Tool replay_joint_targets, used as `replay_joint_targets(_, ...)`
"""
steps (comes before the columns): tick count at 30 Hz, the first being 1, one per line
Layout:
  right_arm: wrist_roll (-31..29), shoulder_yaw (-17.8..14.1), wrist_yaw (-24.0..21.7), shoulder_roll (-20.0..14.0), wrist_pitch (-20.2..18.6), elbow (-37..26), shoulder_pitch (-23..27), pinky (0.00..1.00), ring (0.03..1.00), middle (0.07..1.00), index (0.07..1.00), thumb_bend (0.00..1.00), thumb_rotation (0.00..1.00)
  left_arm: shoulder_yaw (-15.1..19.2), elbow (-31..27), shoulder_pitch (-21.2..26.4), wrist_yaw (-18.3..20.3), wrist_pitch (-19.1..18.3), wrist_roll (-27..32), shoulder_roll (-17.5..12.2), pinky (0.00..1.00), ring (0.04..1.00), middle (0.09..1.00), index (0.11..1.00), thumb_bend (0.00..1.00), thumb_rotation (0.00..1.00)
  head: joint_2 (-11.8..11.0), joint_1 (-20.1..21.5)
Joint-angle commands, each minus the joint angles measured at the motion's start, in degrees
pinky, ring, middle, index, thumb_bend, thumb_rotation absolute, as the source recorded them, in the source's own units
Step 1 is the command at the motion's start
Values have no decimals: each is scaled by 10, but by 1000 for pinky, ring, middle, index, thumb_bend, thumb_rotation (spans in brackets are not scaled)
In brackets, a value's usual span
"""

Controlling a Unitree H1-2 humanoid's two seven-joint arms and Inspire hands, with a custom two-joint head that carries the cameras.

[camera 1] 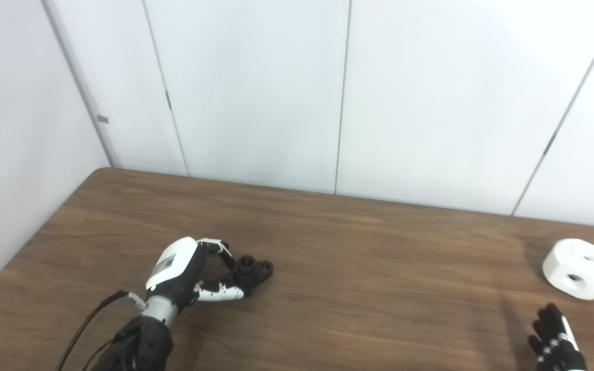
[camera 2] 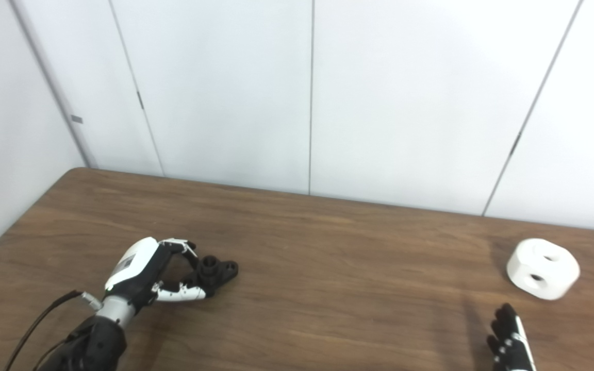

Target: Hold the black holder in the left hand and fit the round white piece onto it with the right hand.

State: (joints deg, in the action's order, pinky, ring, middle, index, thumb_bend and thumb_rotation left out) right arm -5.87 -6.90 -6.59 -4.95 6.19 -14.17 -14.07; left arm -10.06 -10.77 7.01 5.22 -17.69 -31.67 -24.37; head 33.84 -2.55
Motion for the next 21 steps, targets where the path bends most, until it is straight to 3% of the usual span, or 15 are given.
replay_joint_targets(1, 7, 22, 14, 42, 12, -37, -132, 1000, 1000, 992, 1000, 548, 1000, -4, -49, 9, 4, 28, -17, -9, 919, 900, 807, 489, 516, 49, 1, 1)
replay_joint_targets(6, 18, 28, 21, 47, 15, -40, -131, 1000, 1000, 982, 1000, 550, 1000, -17, -65, 0, 19, 39, -17, 1, 844, 893, 813, 488, 514, 48, 10, 15)
replay_joint_targets(11, 27, 38, 31, 52, 12, -49, -132, 1000, 981, 968, 1000, 547, 999, -34, -76, -1, 31, 41, -28, 7, 856, 889, 811, 488, 515, 47, 24, 28)
replay_joint_targets(15, 35, 50, 40, 53, 8, -58, -133, 1000, 976, 974, 1000, 532, 1000, -47, -84, -5, 36, 35, -37, 16, 928, 890, 807, 488, 516, 46, 33, 36)
replay_joint_targets(21, 44, 63, 53, 52, 2, -72, -136, 1000, 977, 971, 1000, 511, 1000, -62, -91, -16, 39, 48, -47, 29, 913, 891, 804, 488, 516, 46, 55, 47)
